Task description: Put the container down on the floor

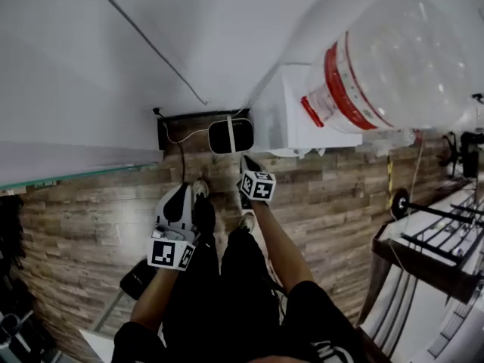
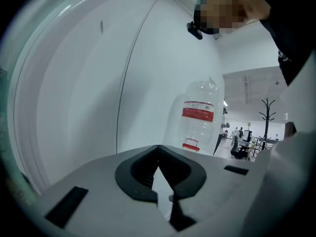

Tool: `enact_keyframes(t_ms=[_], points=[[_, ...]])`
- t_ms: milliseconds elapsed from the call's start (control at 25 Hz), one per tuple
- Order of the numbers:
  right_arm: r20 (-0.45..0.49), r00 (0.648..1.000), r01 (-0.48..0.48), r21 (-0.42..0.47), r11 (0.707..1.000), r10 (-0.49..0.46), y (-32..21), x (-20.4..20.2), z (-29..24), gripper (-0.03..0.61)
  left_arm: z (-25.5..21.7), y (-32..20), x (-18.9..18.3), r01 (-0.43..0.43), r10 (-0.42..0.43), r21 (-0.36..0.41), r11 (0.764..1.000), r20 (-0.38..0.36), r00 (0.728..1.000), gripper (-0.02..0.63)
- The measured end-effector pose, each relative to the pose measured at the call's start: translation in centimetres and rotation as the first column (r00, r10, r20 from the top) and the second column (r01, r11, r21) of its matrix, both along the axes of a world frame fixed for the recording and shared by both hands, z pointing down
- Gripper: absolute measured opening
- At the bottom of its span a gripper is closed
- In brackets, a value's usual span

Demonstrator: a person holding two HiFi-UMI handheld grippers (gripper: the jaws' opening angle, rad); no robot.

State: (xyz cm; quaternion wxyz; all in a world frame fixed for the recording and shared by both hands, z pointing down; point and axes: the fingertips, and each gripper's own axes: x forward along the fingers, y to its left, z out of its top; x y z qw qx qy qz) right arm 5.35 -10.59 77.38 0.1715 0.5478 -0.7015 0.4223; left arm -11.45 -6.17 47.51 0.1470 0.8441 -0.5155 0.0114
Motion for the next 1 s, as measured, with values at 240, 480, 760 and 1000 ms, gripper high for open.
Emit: enact_keyframes(t_ms=[240, 480, 760, 1000], points=[[-0.031, 0.991, 0.132, 0.260, 0.957, -0.128, 1.4, 1.6, -16.3, 0.032, -7.0, 4.4, 2.4, 0.021, -0.022, 0.115, 0.993, 0.009, 1.000, 0.028], [0.000, 0.991, 0.122, 0.430, 0.895, -0.135, 5.9, 4.2, -28.5, 0.032, -12.8, 8.5, 3.1, 0.065, -0.074, 0.189, 0.980, 0.042, 0.996, 0.028], [0.050, 0.994, 0.058, 0.541, 0.839, -0.101, 11.1, 4.8, -38.9, 0.032, -16.2, 11.1, 3.7, 0.045, -0.050, 0.203, 0.978, 0.019, 0.999, 0.028], [-0.049, 0.998, 0.061, 0.633, 0.772, -0.039, 15.0, 3.6, -43.8, 0.034, -17.0, 11.6, 3.9, 0.031, -0.030, 0.189, 0.981, -0.009, 1.000, 0.029]])
